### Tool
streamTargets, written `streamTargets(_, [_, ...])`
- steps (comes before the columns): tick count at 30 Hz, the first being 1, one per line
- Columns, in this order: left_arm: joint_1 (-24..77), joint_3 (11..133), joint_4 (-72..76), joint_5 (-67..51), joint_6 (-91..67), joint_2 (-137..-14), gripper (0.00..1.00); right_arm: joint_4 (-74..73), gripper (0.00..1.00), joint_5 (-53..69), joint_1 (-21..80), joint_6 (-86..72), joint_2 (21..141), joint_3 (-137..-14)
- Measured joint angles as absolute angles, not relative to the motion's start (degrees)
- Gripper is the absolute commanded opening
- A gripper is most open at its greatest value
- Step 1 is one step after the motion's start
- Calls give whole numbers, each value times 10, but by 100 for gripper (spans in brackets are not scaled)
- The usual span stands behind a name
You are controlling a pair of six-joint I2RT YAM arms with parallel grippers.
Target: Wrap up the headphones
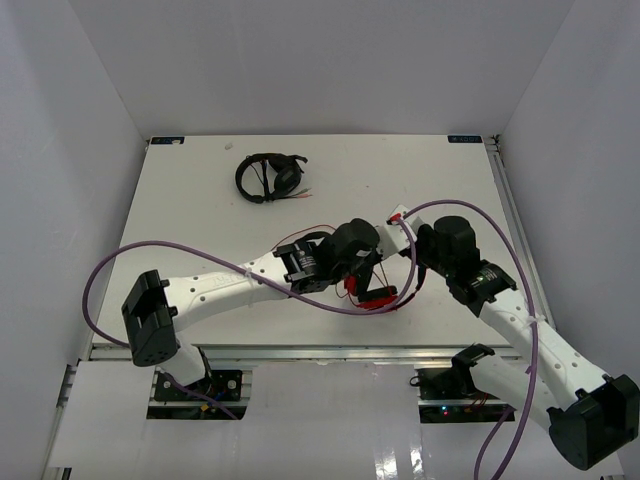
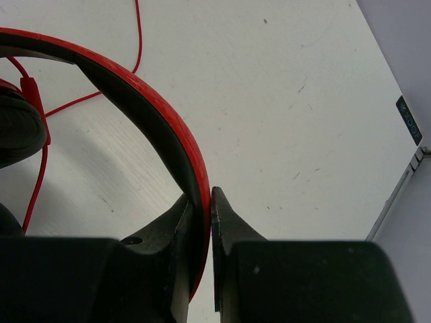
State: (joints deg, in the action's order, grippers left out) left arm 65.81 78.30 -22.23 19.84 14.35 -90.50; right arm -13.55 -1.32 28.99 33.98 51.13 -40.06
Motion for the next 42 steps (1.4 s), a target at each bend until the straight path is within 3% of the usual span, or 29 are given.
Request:
streamTargets(11, [635,681,-156,143,140,-832,0,-228,8,72,286,318,514,-444])
streamTargets(25, [576,587,-118,94,87,-763,2,-236,8,173,260,287,509,-499])
streamTargets(42, [530,492,-10,20,54,-667,26,-276,8,278,216,253,515,-554])
